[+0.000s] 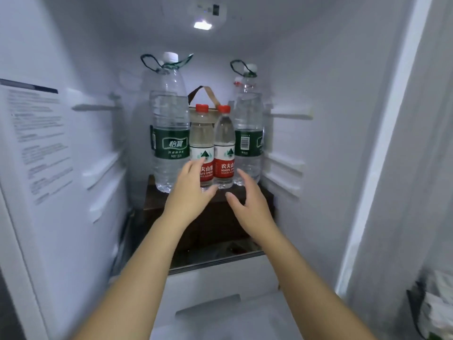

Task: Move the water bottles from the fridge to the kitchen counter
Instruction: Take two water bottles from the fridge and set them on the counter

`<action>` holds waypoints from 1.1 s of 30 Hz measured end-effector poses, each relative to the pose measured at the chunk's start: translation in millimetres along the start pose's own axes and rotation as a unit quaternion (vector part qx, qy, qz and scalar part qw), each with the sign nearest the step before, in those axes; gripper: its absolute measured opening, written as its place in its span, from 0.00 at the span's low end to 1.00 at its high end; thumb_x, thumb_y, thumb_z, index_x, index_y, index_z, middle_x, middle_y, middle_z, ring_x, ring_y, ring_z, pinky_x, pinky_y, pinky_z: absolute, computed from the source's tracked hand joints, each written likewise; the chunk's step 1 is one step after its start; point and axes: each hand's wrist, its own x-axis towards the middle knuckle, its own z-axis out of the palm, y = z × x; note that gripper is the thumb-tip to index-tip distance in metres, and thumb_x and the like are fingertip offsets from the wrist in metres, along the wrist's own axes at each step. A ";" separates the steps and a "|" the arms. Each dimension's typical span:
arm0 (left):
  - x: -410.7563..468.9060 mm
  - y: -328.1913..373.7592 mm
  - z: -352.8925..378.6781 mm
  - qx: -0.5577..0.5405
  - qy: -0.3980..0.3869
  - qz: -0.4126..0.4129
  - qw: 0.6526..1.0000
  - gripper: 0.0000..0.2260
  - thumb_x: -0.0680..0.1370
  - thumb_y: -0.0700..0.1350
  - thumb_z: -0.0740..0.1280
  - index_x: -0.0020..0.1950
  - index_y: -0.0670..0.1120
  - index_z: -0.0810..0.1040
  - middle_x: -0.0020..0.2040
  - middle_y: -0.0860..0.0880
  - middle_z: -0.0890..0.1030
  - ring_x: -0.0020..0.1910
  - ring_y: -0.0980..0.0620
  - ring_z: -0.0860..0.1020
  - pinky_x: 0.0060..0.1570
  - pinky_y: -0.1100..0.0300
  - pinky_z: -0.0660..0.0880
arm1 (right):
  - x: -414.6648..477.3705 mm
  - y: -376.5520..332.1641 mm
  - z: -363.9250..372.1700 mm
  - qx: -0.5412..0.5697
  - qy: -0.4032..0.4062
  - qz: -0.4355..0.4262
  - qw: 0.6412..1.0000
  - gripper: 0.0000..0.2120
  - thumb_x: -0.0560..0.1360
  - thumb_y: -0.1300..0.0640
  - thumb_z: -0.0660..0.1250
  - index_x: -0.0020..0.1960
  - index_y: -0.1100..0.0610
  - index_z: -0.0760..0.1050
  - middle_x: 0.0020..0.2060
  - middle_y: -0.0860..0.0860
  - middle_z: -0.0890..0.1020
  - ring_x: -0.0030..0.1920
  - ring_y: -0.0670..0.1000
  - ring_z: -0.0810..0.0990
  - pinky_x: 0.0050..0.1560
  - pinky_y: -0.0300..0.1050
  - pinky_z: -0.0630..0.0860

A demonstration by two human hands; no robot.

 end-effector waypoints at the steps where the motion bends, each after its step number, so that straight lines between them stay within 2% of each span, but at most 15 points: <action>1: 15.5 1.7 -3.5 -0.004 0.017 -0.001 1.000 0.32 0.76 0.48 0.71 0.77 0.49 0.60 0.73 0.51 0.64 0.70 0.51 0.67 0.67 0.52 0.69 | 17.0 -6.7 -0.4 0.006 0.012 -0.009 1.000 0.29 0.80 0.55 0.66 0.78 0.50 0.60 0.72 0.42 0.67 0.68 0.37 0.63 0.66 0.29 0.59; 3: 44.7 6.8 -11.0 0.013 0.050 -0.002 0.999 0.33 0.76 0.49 0.70 0.77 0.49 0.59 0.75 0.51 0.62 0.70 0.50 0.67 0.66 0.53 0.69 | 49.8 -18.4 -1.4 -0.005 0.030 -0.015 0.999 0.29 0.80 0.55 0.66 0.78 0.52 0.60 0.74 0.46 0.67 0.69 0.41 0.65 0.69 0.36 0.63; 5: 70.1 14.0 -19.4 0.052 0.071 -0.006 0.996 0.33 0.77 0.50 0.68 0.78 0.50 0.57 0.76 0.50 0.61 0.68 0.49 0.69 0.58 0.54 0.71 | 79.5 -29.7 -3.8 -0.019 0.040 -0.011 0.999 0.30 0.80 0.53 0.65 0.79 0.52 0.58 0.76 0.49 0.65 0.73 0.48 0.65 0.71 0.44 0.63; 7: 93.2 20.2 -26.6 0.096 0.078 -0.004 0.992 0.33 0.77 0.51 0.68 0.78 0.50 0.57 0.75 0.49 0.62 0.64 0.48 0.73 0.49 0.56 0.73 | 106.2 -40.3 -6.5 -0.025 0.050 -0.008 0.998 0.30 0.80 0.53 0.64 0.78 0.51 0.58 0.76 0.50 0.65 0.70 0.51 0.70 0.69 0.49 0.69; 8: 104.1 22.2 -29.4 0.114 0.078 0.000 0.990 0.32 0.77 0.51 0.68 0.77 0.50 0.57 0.75 0.48 0.63 0.61 0.48 0.75 0.48 0.57 0.75 | 117.9 -44.9 -8.1 -0.032 0.054 -0.008 0.998 0.29 0.79 0.53 0.64 0.78 0.50 0.58 0.74 0.50 0.67 0.66 0.52 0.74 0.65 0.51 0.73; 10: 123.4 24.9 -33.7 0.142 0.070 0.005 0.987 0.32 0.77 0.50 0.68 0.77 0.50 0.58 0.73 0.47 0.66 0.59 0.46 0.76 0.50 0.51 0.78 | 138.2 -52.6 -11.2 -0.046 0.051 -0.011 0.998 0.28 0.80 0.54 0.64 0.77 0.49 0.59 0.71 0.50 0.71 0.55 0.48 0.75 0.54 0.47 0.75; 12: 137.7 26.8 -35.8 0.156 0.056 0.000 0.986 0.30 0.78 0.48 0.67 0.76 0.48 0.59 0.70 0.46 0.70 0.60 0.45 0.75 0.54 0.49 0.77 | 154.2 -58.0 -13.7 -0.064 0.043 -0.016 0.997 0.27 0.80 0.55 0.63 0.77 0.49 0.59 0.65 0.51 0.75 0.47 0.46 0.75 0.48 0.46 0.77; 16: 160.5 32.0 -38.5 0.173 0.079 -0.003 0.982 0.18 0.80 0.46 0.64 0.68 0.45 0.67 0.59 0.43 0.77 0.52 0.45 0.77 0.49 0.50 0.78 | 180.2 -63.2 -16.0 -0.084 0.050 0.003 0.995 0.21 0.82 0.54 0.60 0.74 0.52 0.63 0.48 0.46 0.75 0.44 0.49 0.77 0.50 0.51 0.80; 19: 172.2 36.1 -40.5 0.195 0.067 -0.028 0.978 0.13 0.81 0.48 0.63 0.61 0.44 0.72 0.53 0.44 0.78 0.47 0.46 0.77 0.45 0.53 0.77 | 195.4 -63.3 -14.4 -0.112 0.063 0.020 0.991 0.14 0.82 0.50 0.61 0.65 0.54 0.71 0.43 0.47 0.78 0.42 0.51 0.81 0.44 0.52 0.81; 21: 175.9 36.9 -39.4 0.213 0.047 -0.043 0.975 0.12 0.80 0.50 0.64 0.58 0.44 0.73 0.50 0.45 0.78 0.45 0.47 0.76 0.42 0.55 0.75 | 201.1 -63.1 -12.9 -0.144 0.074 0.022 0.987 0.14 0.81 0.47 0.62 0.61 0.55 0.74 0.41 0.47 0.78 0.40 0.49 0.78 0.37 0.45 0.75; 23: 176.9 36.8 -38.1 0.211 0.041 -0.051 0.975 0.13 0.80 0.51 0.65 0.57 0.43 0.74 0.48 0.46 0.78 0.45 0.47 0.76 0.41 0.55 0.74 | 203.1 -62.2 -11.9 -0.159 0.080 0.026 0.984 0.14 0.81 0.46 0.62 0.58 0.55 0.75 0.41 0.48 0.78 0.39 0.48 0.77 0.35 0.42 0.70; 27: 171.3 36.5 -42.0 0.173 0.051 -0.040 0.983 0.13 0.80 0.51 0.66 0.56 0.42 0.75 0.48 0.45 0.79 0.45 0.46 0.78 0.44 0.53 0.77 | 196.7 -63.5 -12.1 -0.142 0.092 0.022 0.985 0.16 0.80 0.43 0.63 0.59 0.54 0.77 0.43 0.49 0.81 0.43 0.50 0.80 0.41 0.45 0.75; 31: 152.3 39.7 -52.1 0.136 0.082 -0.018 0.987 0.16 0.80 0.51 0.66 0.61 0.42 0.75 0.52 0.44 0.79 0.49 0.46 0.78 0.48 0.51 0.77 | 175.9 -71.6 -17.6 -0.153 0.131 -0.015 0.979 0.16 0.80 0.43 0.62 0.59 0.52 0.78 0.43 0.47 0.81 0.43 0.49 0.79 0.37 0.42 0.70; 33: 143.2 44.0 -60.0 0.129 0.098 -0.012 0.987 0.17 0.80 0.51 0.65 0.63 0.41 0.74 0.54 0.43 0.79 0.49 0.47 0.76 0.45 0.54 0.75 | 166.5 -77.4 -21.5 -0.147 0.143 -0.024 0.978 0.15 0.80 0.42 0.62 0.58 0.51 0.78 0.42 0.46 0.81 0.41 0.48 0.79 0.35 0.40 0.69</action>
